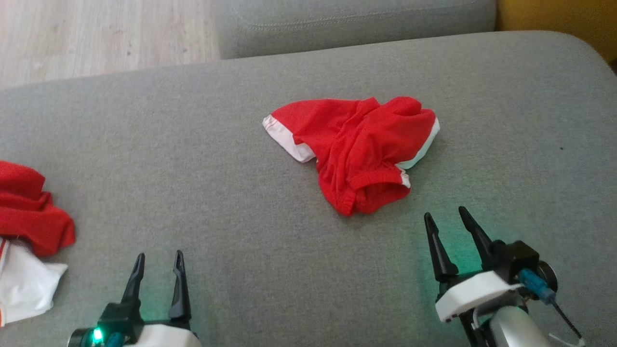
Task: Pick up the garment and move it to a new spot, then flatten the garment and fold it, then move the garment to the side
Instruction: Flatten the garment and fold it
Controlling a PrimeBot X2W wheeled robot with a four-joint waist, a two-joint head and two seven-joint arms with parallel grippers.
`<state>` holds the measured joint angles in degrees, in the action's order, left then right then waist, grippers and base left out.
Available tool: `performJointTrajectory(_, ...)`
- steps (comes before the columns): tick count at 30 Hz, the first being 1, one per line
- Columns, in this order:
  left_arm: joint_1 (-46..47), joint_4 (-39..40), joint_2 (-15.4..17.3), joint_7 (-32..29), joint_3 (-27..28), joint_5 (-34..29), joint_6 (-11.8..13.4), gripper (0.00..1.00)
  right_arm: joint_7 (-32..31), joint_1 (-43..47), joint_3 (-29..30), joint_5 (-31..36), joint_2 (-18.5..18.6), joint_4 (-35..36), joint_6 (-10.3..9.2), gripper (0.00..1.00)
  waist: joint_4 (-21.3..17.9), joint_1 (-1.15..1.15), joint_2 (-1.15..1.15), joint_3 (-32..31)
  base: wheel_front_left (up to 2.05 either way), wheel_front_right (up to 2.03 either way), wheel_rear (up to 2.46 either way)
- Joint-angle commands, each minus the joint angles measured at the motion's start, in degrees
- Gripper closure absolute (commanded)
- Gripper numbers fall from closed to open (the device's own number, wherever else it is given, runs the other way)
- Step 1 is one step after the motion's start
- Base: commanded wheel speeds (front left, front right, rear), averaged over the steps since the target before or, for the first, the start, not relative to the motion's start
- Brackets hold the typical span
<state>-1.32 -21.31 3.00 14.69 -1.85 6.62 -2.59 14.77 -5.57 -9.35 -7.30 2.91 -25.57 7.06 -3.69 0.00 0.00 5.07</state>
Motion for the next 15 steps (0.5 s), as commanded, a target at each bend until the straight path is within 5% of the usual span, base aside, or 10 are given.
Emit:
performJointTrajectory(1, 2.5, 1.5, 0.1, 0.3, 1.6, -0.4, -0.2, 0.00, 0.2, -2.9, -1.3, 0.4, 0.0, 1.4, 0.43, 0.00, 0.4, 0.00, 0.00, 0.6, 0.00, 0.00, 0.00)
performJointTrajectory(15, 6.2, 0.6, -0.1, 0.3, -3.6, 1.9, -0.2, 0.00, 0.2, -13.0, 0.8, 4.8, 0.0, -9.3, 0.43, 0.00, 4.7, 0.00, 0.00, 6.1, 0.00, 0.00, 0.00)
